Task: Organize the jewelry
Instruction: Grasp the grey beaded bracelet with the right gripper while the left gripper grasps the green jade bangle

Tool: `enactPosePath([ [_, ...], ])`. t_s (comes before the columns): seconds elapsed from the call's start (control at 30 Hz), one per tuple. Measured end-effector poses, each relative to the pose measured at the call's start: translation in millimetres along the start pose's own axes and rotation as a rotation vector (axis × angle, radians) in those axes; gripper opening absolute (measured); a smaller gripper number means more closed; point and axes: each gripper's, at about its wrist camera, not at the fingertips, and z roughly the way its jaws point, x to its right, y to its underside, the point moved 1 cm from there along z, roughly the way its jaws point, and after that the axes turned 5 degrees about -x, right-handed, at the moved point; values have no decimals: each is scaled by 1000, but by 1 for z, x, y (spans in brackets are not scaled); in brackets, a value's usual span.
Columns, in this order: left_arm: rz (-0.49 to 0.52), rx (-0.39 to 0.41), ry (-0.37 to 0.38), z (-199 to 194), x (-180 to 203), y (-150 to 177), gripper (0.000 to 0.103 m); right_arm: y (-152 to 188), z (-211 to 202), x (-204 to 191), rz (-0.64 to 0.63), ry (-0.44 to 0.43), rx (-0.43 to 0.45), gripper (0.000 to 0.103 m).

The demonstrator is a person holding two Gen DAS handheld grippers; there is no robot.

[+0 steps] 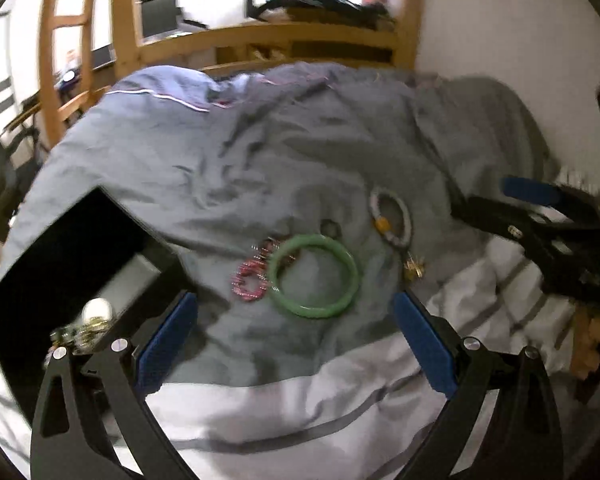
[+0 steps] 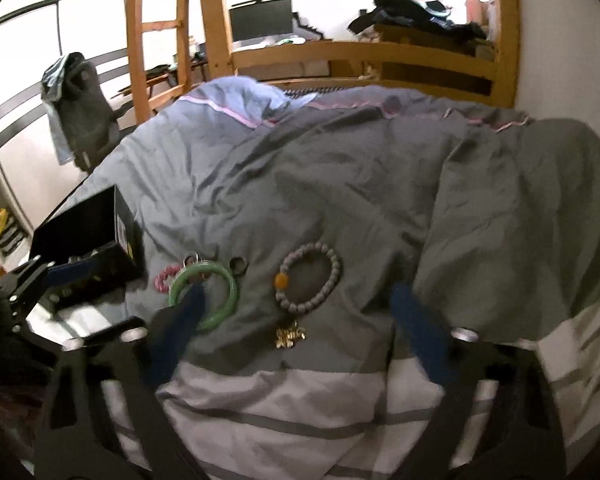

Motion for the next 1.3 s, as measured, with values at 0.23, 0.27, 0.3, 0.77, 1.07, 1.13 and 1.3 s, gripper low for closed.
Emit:
enactPosePath([
  [0.23, 42, -27, 1, 43, 12, -10, 90, -5, 52, 1, 2, -109, -51, 56],
  [0.27, 32, -31, 2, 48, 11, -10, 90, -6, 60, -1, -4, -113, -65, 56],
  [0.3, 16, -37, -2, 55, 7, -11, 90, -6, 66, -3, -9, -117, -75, 56],
  [0.77, -42, -80, 43, 72, -1, -13, 73, 8, 93, -6, -25, -125, -135, 11],
  [1.07, -52, -41, 53, 54, -2, -24, 73, -2, 79, 1, 26, -160, -77, 11],
  [1.13, -48, -28, 53, 49, -2, -26, 73, -3, 76, 2, 32, -163, -67, 11],
  [1.3, -45, -9, 45, 40, -1, -30, 73, -7, 69, -2, 20, -169, -41, 11],
])
